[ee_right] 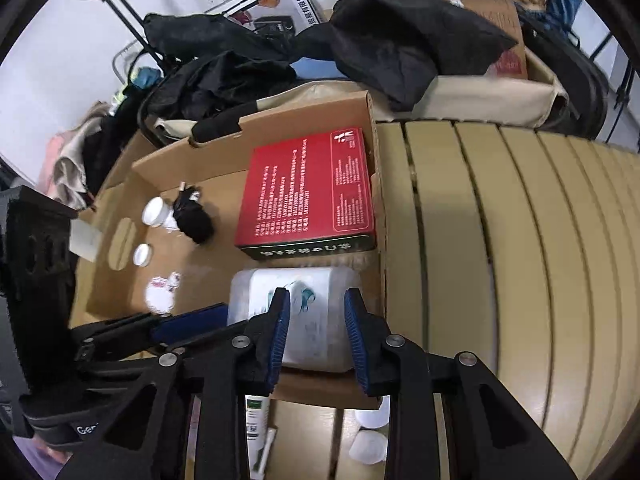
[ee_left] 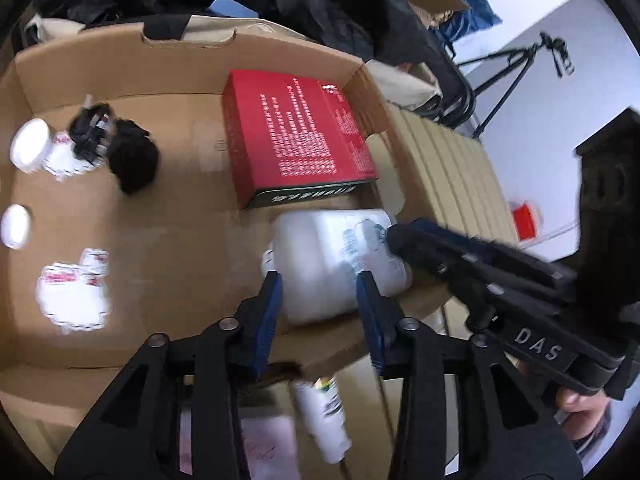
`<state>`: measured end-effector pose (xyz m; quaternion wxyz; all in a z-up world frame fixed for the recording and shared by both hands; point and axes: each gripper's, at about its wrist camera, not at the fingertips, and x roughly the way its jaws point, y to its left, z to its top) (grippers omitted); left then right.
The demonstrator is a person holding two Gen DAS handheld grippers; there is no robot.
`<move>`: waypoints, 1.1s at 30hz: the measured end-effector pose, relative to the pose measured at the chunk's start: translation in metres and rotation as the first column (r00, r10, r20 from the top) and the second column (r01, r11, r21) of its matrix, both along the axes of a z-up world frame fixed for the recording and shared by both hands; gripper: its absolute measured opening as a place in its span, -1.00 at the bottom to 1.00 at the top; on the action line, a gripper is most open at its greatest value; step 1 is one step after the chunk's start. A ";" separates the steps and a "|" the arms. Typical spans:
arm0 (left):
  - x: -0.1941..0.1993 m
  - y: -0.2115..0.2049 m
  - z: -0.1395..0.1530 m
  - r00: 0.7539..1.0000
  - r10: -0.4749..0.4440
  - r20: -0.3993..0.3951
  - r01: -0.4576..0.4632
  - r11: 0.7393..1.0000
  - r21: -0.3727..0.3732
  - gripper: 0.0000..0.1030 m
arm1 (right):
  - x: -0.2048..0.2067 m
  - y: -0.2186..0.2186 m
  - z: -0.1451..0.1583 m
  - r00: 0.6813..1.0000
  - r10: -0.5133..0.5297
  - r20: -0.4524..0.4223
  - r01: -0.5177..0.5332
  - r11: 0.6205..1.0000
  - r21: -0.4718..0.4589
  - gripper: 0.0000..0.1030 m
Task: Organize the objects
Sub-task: 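Grasp the white plastic jug with both grippers and lower it into the box, then lift both grippers away from the box back over the table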
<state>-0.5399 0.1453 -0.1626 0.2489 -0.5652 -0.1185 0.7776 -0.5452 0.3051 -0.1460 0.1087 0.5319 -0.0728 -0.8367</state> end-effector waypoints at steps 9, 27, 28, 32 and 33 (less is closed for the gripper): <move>0.065 -0.113 0.131 0.959 0.058 -0.276 -0.150 0.934 -0.326 0.90 | 0.053 -0.016 0.099 0.986 0.126 -0.112 -0.112 0.986 0.126 0.49; 0.256 -0.196 0.196 0.929 0.140 -0.342 -0.273 0.883 -0.382 1.00 | 0.230 -0.042 0.200 0.931 0.252 -0.264 -0.218 0.964 0.151 0.64; 0.265 -0.196 0.191 0.936 0.127 -0.328 -0.257 0.884 -0.390 1.00 | 0.243 -0.040 0.201 0.924 0.269 -0.271 -0.242 0.962 0.127 0.64; 0.313 -0.200 0.187 0.955 0.093 -0.283 -0.205 0.894 -0.399 1.00 | 0.305 -0.022 0.207 0.905 0.304 -0.298 -0.294 0.953 0.077 0.64; 0.329 -0.203 0.192 0.952 0.089 -0.292 -0.202 0.901 -0.385 1.00 | 0.319 -0.019 0.208 0.906 0.298 -0.301 -0.291 0.954 0.071 0.64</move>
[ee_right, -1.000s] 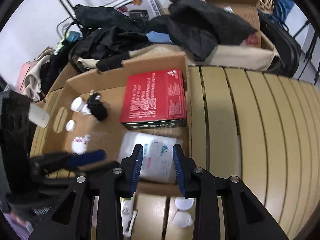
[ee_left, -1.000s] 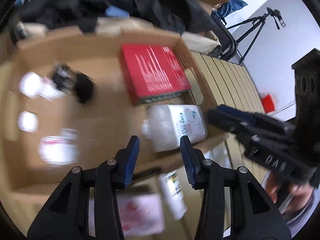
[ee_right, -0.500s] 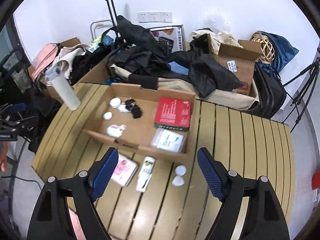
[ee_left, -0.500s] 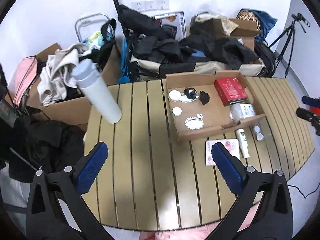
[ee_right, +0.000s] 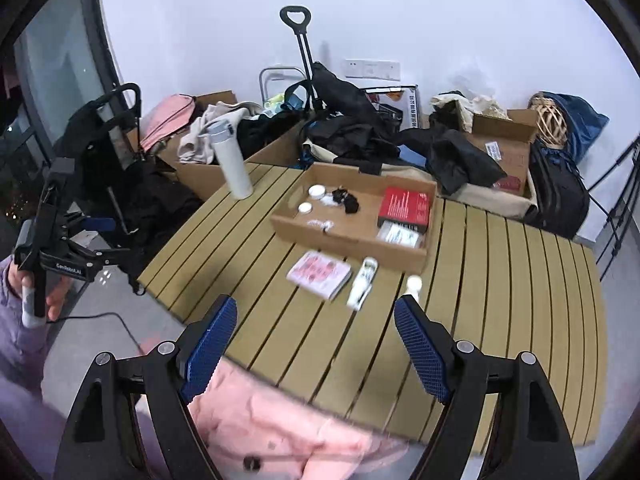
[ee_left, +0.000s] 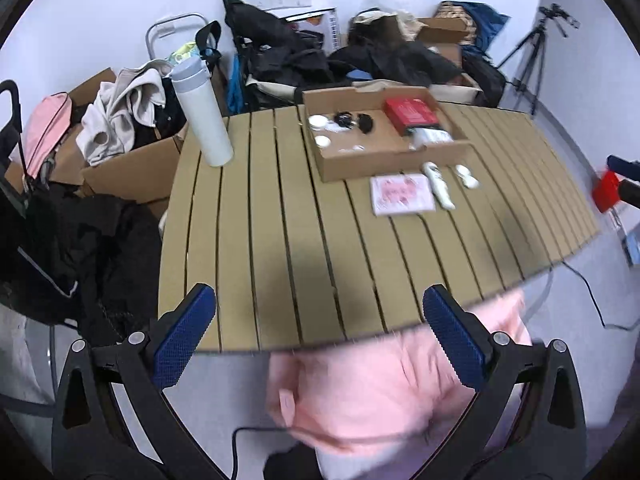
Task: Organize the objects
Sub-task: 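Lift both grippers away from the box back over the table, then grasp the pink strawberry card with both grippers and place it in the box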
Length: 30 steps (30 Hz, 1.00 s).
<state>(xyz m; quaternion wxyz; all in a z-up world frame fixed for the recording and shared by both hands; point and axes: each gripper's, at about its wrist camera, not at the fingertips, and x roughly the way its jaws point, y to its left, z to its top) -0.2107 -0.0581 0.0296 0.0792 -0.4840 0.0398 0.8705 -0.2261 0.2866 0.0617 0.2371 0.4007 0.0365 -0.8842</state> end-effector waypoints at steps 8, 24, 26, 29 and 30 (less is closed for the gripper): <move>0.091 -0.005 0.024 0.992 0.011 -0.128 -0.003 0.998 0.063 1.00 | 0.094 0.032 -0.012 0.997 -0.076 -0.001 0.076 0.996 -0.045 0.64; -0.067 0.059 -0.107 0.986 -0.074 -0.151 0.091 0.990 0.110 1.00 | -0.025 -0.021 -0.140 0.987 -0.067 0.145 0.097 0.973 -0.208 0.08; -0.090 0.064 -0.124 0.981 -0.087 -0.173 0.114 0.982 0.152 1.00 | -0.056 -0.035 -0.165 0.980 -0.085 0.179 0.123 0.970 -0.209 0.08; -0.142 0.070 -0.164 0.991 -0.023 -0.133 0.052 0.974 0.219 0.96 | -0.101 -0.049 -0.199 0.968 -0.118 0.223 0.164 0.966 -0.201 0.06; -0.154 0.071 -0.174 0.994 -0.020 -0.108 0.046 0.968 0.248 0.95 | -0.114 -0.051 -0.209 0.961 -0.137 0.240 0.186 0.963 -0.194 -0.02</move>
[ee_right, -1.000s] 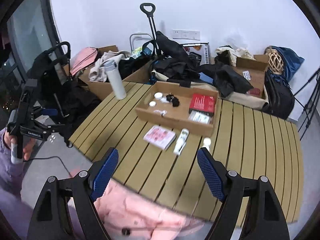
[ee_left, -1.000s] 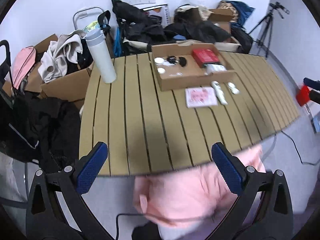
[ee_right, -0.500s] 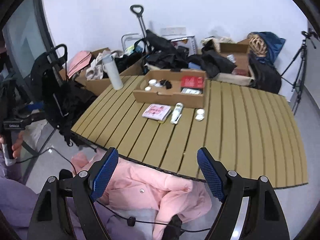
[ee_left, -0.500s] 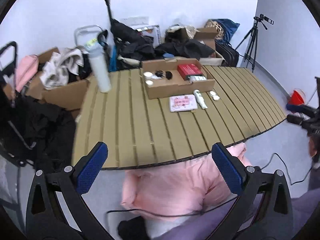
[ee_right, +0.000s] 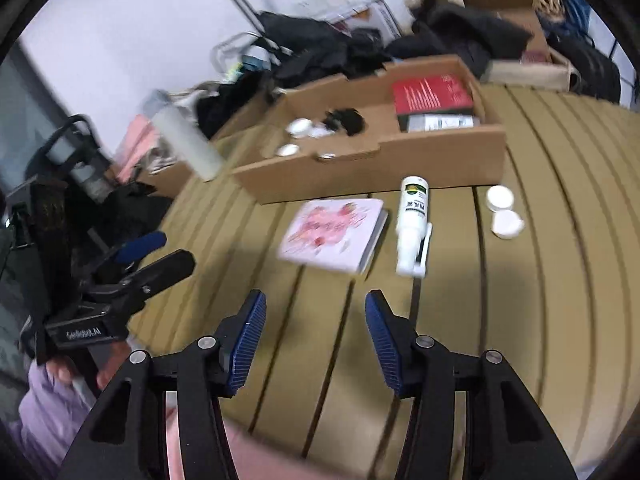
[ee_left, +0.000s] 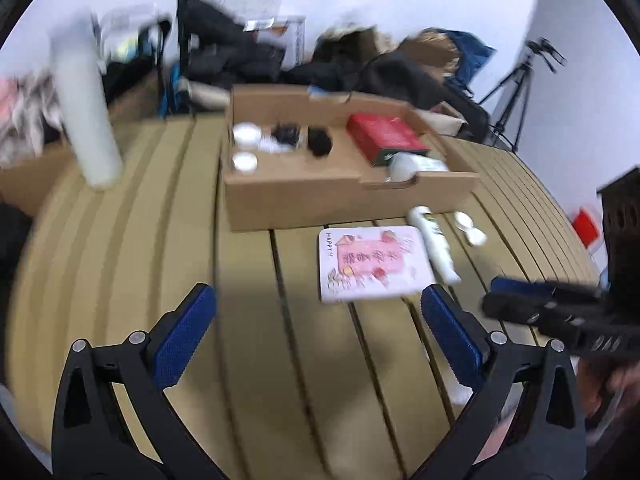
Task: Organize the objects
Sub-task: 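Grasp the pink strawberry card with both grippers and place it in the box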
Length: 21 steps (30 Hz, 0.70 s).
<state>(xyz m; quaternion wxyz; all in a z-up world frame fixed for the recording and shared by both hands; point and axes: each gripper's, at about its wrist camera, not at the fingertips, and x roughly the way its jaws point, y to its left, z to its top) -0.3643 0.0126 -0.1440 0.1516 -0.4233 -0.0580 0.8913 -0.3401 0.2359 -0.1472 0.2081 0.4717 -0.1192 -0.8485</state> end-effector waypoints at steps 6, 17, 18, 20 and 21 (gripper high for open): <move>-0.042 0.013 -0.048 0.989 -0.080 0.126 0.059 0.985 0.162 0.63 | -0.061 -0.012 -0.049 0.993 -0.065 0.101 0.064 0.998 0.014 -0.13; -0.040 0.022 -0.059 0.989 -0.073 0.131 0.047 0.981 0.189 -0.30 | -0.072 -0.015 -0.055 0.994 -0.064 0.087 0.069 0.996 -0.050 -0.45; -0.031 0.019 -0.053 0.988 -0.060 0.140 0.030 0.978 0.207 -0.35 | -0.069 -0.015 -0.050 0.995 -0.065 0.078 0.069 0.996 -0.052 -0.50; -0.015 0.016 -0.042 0.988 -0.060 0.144 0.025 0.972 0.234 -0.41 | -0.054 -0.016 -0.034 0.998 -0.055 0.041 0.057 0.997 -0.049 -0.55; 0.003 0.014 -0.031 0.990 -0.057 0.128 0.023 0.968 0.248 -0.41 | -0.040 -0.016 -0.023 0.999 -0.043 0.018 0.043 0.998 -0.044 -0.55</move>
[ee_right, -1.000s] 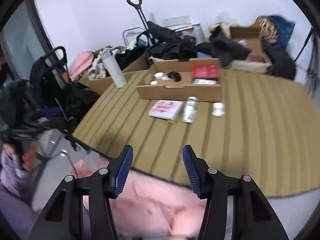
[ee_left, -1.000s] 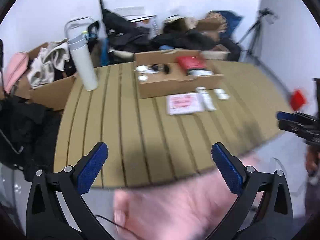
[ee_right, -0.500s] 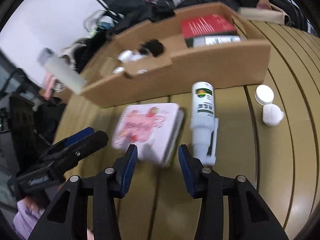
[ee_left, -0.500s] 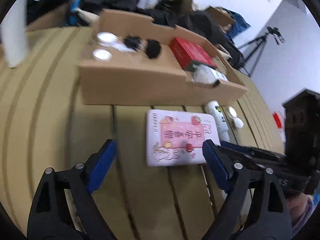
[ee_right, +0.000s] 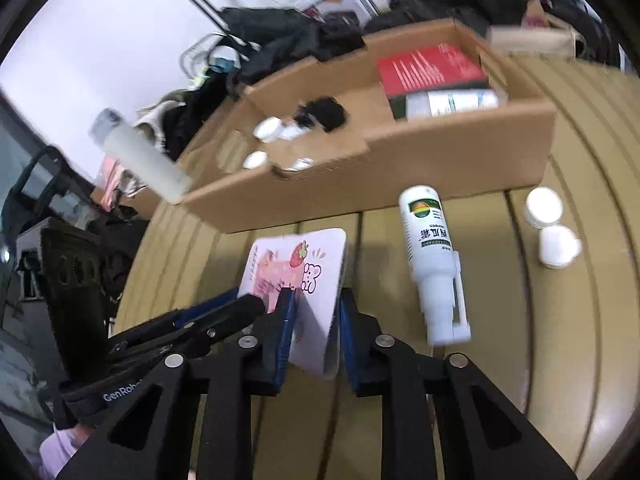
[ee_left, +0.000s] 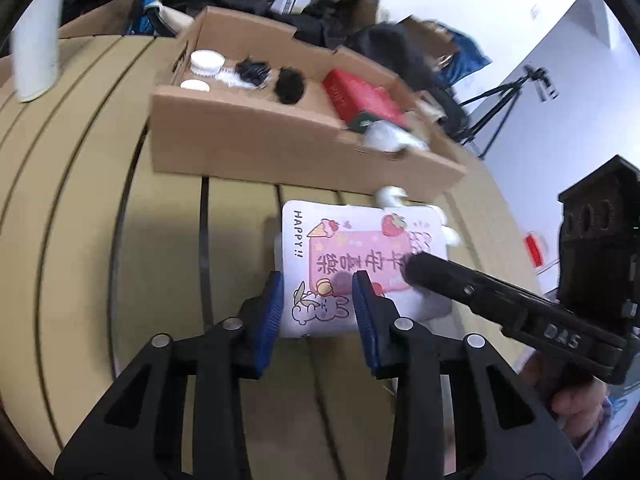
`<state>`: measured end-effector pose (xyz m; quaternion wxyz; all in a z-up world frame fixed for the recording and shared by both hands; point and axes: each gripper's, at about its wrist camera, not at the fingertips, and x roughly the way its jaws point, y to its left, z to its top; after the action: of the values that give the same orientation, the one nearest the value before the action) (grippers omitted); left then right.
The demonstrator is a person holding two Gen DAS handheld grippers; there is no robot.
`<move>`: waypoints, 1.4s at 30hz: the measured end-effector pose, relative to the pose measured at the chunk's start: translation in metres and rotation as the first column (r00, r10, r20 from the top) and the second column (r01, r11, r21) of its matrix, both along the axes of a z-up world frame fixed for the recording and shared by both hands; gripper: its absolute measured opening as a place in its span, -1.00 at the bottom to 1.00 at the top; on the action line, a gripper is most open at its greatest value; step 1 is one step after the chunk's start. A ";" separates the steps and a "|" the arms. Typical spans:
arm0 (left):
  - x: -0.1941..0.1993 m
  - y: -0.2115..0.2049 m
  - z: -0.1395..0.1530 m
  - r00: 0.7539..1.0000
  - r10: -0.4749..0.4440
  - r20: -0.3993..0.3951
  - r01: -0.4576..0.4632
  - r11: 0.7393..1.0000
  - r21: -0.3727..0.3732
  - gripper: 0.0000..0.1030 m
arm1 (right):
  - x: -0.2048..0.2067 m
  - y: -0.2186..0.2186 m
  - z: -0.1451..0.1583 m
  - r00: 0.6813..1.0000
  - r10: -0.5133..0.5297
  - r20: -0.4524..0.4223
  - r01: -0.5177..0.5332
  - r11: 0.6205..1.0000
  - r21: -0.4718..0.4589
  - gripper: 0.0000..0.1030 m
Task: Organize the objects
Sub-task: 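Grasp the pink strawberry card with both grippers and place it in the box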
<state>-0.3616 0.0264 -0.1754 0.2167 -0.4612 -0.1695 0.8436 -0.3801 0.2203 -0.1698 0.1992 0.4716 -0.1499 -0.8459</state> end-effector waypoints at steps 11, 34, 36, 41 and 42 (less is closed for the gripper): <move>0.154 0.005 0.015 0.994 0.096 0.044 -0.095 0.995 -0.039 -0.45 | 0.158 -0.012 0.021 0.994 0.101 -0.032 -0.100 0.994 0.053 -0.58; -0.095 -0.003 0.121 0.990 0.043 -0.138 -0.047 0.998 -0.030 -0.46 | -0.077 -0.010 0.123 0.989 0.093 -0.112 -0.099 0.994 -0.046 -0.62; -0.118 -0.009 0.101 0.995 0.060 -0.084 -0.063 0.997 -0.043 -0.46 | -0.105 -0.015 0.106 0.993 0.099 -0.065 -0.102 0.994 -0.046 -0.62; -0.147 -0.020 0.042 0.996 0.084 0.007 -0.082 0.986 -0.148 -0.47 | -0.160 -0.043 0.031 0.987 0.127 0.102 -0.128 0.992 0.001 -0.62; -0.149 -0.020 0.034 0.997 0.074 0.021 -0.070 0.985 -0.159 -0.47 | -0.165 -0.051 0.019 0.982 0.144 0.123 -0.147 0.989 0.016 -0.64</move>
<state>-0.5110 0.0065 -0.1418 0.1464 -0.4818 -0.1215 0.8554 -0.5447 0.1694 -0.1505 0.2450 0.5342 -0.1166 -0.8006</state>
